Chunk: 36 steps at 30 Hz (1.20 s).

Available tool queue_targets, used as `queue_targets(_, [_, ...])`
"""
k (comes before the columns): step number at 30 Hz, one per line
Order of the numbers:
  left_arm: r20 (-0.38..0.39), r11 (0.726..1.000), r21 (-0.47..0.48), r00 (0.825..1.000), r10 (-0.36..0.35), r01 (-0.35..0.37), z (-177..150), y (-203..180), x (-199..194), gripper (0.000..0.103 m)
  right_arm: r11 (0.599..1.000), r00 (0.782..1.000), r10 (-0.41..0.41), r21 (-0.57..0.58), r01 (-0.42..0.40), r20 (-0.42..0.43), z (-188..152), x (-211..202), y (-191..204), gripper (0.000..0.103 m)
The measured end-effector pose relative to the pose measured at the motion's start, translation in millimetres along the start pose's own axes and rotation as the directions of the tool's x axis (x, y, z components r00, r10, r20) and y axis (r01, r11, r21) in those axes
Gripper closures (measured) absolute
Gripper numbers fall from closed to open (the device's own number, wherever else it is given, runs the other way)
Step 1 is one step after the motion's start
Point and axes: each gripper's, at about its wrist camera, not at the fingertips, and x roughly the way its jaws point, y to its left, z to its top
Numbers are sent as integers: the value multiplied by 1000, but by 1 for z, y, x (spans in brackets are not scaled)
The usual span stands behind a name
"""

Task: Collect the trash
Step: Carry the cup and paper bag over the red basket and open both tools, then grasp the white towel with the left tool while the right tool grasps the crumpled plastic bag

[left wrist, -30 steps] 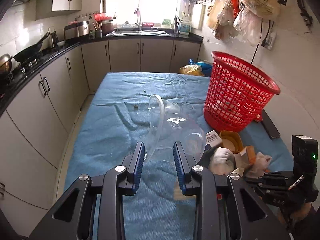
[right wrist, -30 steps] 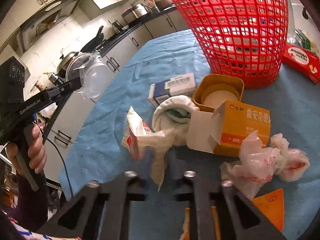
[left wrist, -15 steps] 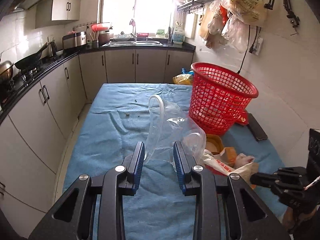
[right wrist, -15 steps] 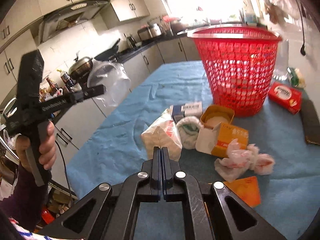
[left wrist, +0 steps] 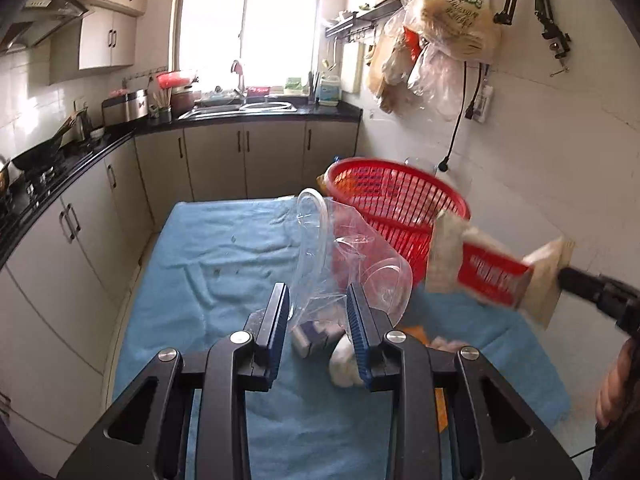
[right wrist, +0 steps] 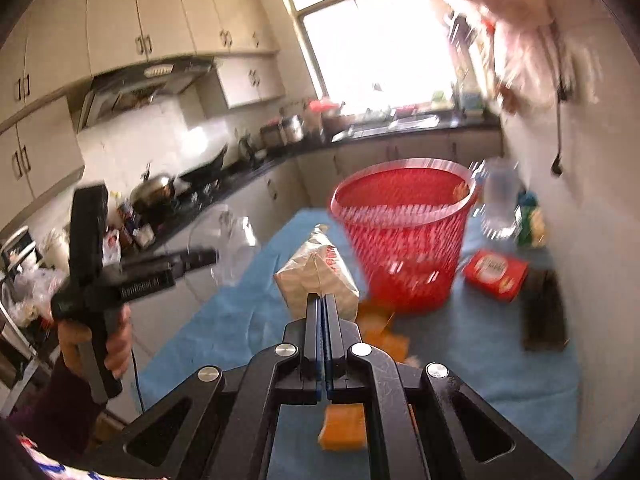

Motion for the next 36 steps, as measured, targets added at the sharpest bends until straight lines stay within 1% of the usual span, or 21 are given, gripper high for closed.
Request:
queue_targets(4, [12, 1000, 7, 1000, -11, 11, 32, -13, 15, 74, 999, 997, -41, 2, 41, 70, 33, -9, -9, 102])
queue_targets(7, [18, 1000, 1, 1000, -25, 25, 61, -27, 33, 74, 997, 992, -73, 11, 73, 103, 58, -2, -19, 102])
queue_targets(10, [21, 1000, 3, 1000, -9, 9, 87, -38, 54, 74, 996, 990, -91, 31, 88, 109, 75, 13, -32, 102])
queue_targets(14, [6, 1000, 12, 1000, 18, -18, 111, -50, 89, 74, 993, 990, -105, 59, 100, 97, 91, 41, -51, 102])
queue_targets(19, [-41, 1000, 2, 999, 18, -18, 123, -55, 128, 74, 989, 991, -118, 94, 112, 62, 95, 75, -76, 101])
queue_targets(20, [-46, 1000, -9, 999, 18, -18, 123, -54, 135, 72, 988, 991, -123, 102, 117, 56, 94, 81, -80, 101])
queue_targets(21, [-50, 1000, -15, 999, 17, -17, 124, -52, 137, 63, 987, 990, -128, 107, 122, 53, 95, 84, -85, 101])
queue_targets(22, [-50, 1000, -24, 999, 10, -11, 123, -50, 139, 50, 986, 990, -130, 112, 124, 53, 95, 86, -89, 100])
queue_targets(24, [-27, 999, -51, 1000, -1, 0, 119, -44, 135, 36, 983, 989, -136, 132, 127, 60, 96, 88, -95, 92])
queue_targets(25, [-16, 998, -60, 1000, -2, 1, 117, -43, 132, 33, 982, 989, -132, 140, 123, 59, 95, 89, -98, 73])
queue_targets(26, [-4, 998, -71, 1000, -1, 1, 115, -40, 127, 33, 982, 989, -135, 143, 125, 62, 95, 88, -99, 50])
queue_targets(28, [5, 997, -77, 1000, 0, 0, 112, -35, 120, 33, 979, 984, -159, 140, 146, 85, 94, 85, -100, 34])
queue_targets(29, [14, 997, -79, 1000, 5, -4, 109, -33, 114, 33, 979, 982, -164, 138, 150, 93, 94, 82, -99, 34])
queue_targets(33, [44, 996, -78, 998, 39, -35, 96, -21, 91, 32, 981, 986, -140, 145, 125, 96, 90, 71, -94, 33])
queue_targets(36, [60, 995, -91, 997, 55, -49, 79, -7, 71, 28, 983, 985, -144, 130, 131, 97, 81, 58, -85, 28])
